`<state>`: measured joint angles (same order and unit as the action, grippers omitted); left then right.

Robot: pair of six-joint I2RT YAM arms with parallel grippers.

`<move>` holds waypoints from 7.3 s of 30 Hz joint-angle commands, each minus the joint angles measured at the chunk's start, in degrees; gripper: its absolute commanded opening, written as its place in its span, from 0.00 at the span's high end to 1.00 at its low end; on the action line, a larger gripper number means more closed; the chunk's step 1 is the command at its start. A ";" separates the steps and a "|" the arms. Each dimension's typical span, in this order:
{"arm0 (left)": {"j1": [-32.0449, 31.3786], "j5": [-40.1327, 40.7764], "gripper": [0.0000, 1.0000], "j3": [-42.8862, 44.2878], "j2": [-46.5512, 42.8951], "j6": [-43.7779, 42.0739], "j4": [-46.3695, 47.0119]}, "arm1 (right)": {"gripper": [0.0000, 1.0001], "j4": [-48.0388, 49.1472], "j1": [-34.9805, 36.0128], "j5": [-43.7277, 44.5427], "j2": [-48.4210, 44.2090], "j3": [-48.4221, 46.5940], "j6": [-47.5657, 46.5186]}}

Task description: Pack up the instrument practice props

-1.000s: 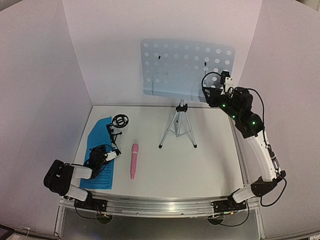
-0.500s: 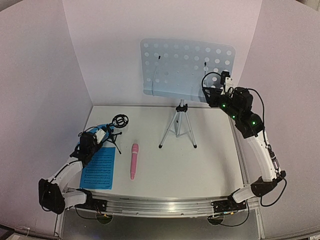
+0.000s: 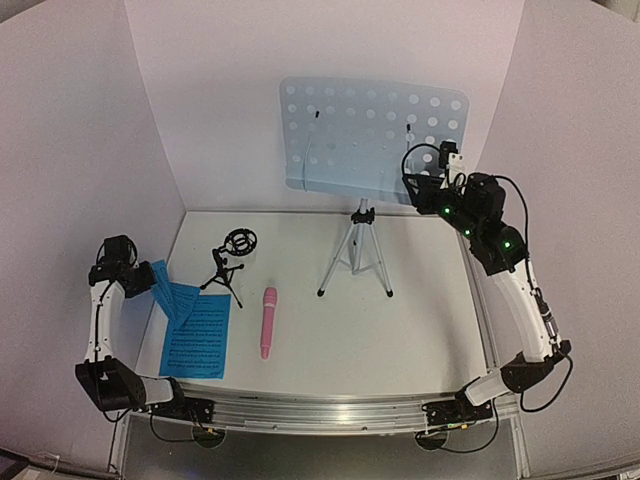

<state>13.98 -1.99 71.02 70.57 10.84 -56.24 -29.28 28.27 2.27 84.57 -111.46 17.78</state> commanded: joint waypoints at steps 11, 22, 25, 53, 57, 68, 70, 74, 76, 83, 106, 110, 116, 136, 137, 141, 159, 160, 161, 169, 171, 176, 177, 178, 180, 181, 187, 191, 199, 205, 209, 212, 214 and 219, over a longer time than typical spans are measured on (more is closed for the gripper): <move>5.28 -17.95 1.00 4.58 -0.30 13.74 -19.36 | 0.66 0.36 0.48 -5.42 1.99 -2.20 -2.12; 5.23 -17.24 1.00 -0.50 -3.74 8.17 -24.24 | 0.66 0.60 0.53 -5.55 3.41 -4.22 -0.75; 5.31 -16.53 1.00 -4.45 -4.44 10.74 -22.98 | 0.66 0.80 0.47 -5.73 4.10 -5.05 -0.57; 8.11 -21.71 1.00 -2.99 -6.90 22.91 -12.96 | 0.68 0.88 0.52 -3.15 3.59 -3.73 -1.89; 8.60 -21.83 1.00 -1.64 -7.46 23.34 -12.49 | 0.68 0.89 0.50 -2.82 3.05 -2.91 -2.01; 10.97 -25.83 1.00 -2.47 -7.79 27.00 -10.19 | 0.64 0.84 0.50 -2.59 1.96 -2.05 -2.32; 11.31 -26.91 1.00 -2.01 -7.63 27.72 -9.68 | 0.63 0.88 0.47 -2.54 1.80 -1.74 -2.29; 12.22 -30.11 1.00 -0.35 -7.01 29.71 -7.67 | 0.62 0.89 0.47 -2.56 1.57 -1.41 -2.08; 12.50 -30.90 1.00 -0.25 -7.05 30.40 -7.36 | 0.61 0.88 0.48 -2.65 1.56 -1.35 -2.01; 13.86 -34.02 1.00 -2.06 -6.75 33.95 -5.02 | 0.60 0.85 0.55 -2.97 1.33 -1.22 -1.88; 15.15 -8.13 0.47 -15.41 -4.73 12.27 -24.26 | 0.60 0.89 0.50 -3.86 0.64 -1.13 -1.45; 15.04 -5.38 0.11 -11.48 -3.58 11.74 -26.52 | 0.60 0.89 0.54 -3.95 0.59 -1.10 -1.24; 15.08 -7.14 0.12 -1.62 -1.01 6.57 -22.18 | 0.60 0.98 0.50 -4.12 0.82 -1.64 -1.17; -8.82 0.75 0.22 -4.85 15.58 -30.43 2.97 | 0.60 1.13 0.47 -3.21 1.29 -1.13 -2.33; -8.84 1.20 0.21 -6.05 16.98 -32.80 3.50 | 0.60 1.10 0.48 -3.13 1.38 -1.13 -2.38; -8.82 3.85 0.18 -10.40 20.41 -39.10 9.67 | 0.60 1.13 0.52 -3.11 1.61 -1.34 -2.33; -8.87 5.82 0.40 -10.81 34.25 -41.66 20.02 | 0.60 1.13 0.50 -2.27 -0.10 0.48 -2.05; -8.86 5.53 0.41 -10.58 34.49 -41.38 19.59 | 0.60 1.12 0.50 -2.27 -0.05 0.46 -2.05; -8.87 4.74 0.43 -10.45 34.54 -41.10 19.19 | 0.60 1.14 0.54 -2.27 -0.03 0.50 -2.05; -8.81 3.18 0.63 -12.20 32.95 -40.73 17.71 | 0.61 1.19 0.45 -2.27 0.06 0.58 -1.97; -8.82 2.98 0.68 -12.22 32.49 -40.46 17.88 | 0.61 1.16 0.50 -2.27 0.28 0.47 -1.96; -8.87 2.92 0.77 -10.70 32.41 -39.46 17.50 | 0.61 1.16 0.50 -2.37 0.46 0.29 -2.07; -8.86 3.17 0.77 -10.91 32.54 -39.67 17.82 | 0.61 1.22 0.52 -2.30 0.39 0.38 -2.12; -8.85 3.17 0.77 -11.01 32.66 -39.90 17.79 | 0.61 1.24 0.53 -2.27 0.34 0.48 -2.14; -8.82 1.78 0.75 -10.18 32.08 -40.19 16.43 | 0.61 1.15 0.50 -2.27 0.28 0.54 -2.24; -8.82 -0.11 0.73 -9.71 31.05 -40.73 15.87 | 0.61 1.15 0.52 -2.27 0.23 0.54 -2.31; -8.81 -9.12 0.53 -7.05 24.34 -42.92 17.25 | 0.61 1.13 0.48 -2.27 0.19 0.37 -2.58; -8.65 -7.87 0.40 -0.18 28.81 -39.59 17.73 | 0.61 1.14 0.50 -2.27 0.41 0.19 -2.45; -8.52 -7.14 0.34 7.86 40.92 -44.38 19.22 | 0.61 1.15 0.48 -2.27 0.39 -0.16 -2.11; -8.50 -6.09 0.44 9.35 44.28 -47.24 17.41 | 0.61 1.14 0.54 -2.27 0.07 -0.12 -2.13; -8.46 -5.94 0.51 8.39 44.85 -48.40 18.01 | 0.61 1.14 0.46 -2.27 0.23 -0.02 -2.30; -8.45 -6.48 0.60 9.00 46.00 -48.24 17.03 | 0.61 1.10 0.47 -2.27 0.39 -0.08 -2.42; -8.49 -6.79 0.64 9.62 46.70 -47.84 15.81 | 0.61 1.09 0.47 -1.26 0.42 -0.08 -2.55; -8.47 -6.95 0.65 8.79 46.51 -48.19 14.92 | 0.61 1.12 0.48 -0.60 0.33 -0.08 -2.84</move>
<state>5.30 -8.07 78.81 116.42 -36.18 -39.27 -28.10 28.27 1.84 85.41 -111.42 15.53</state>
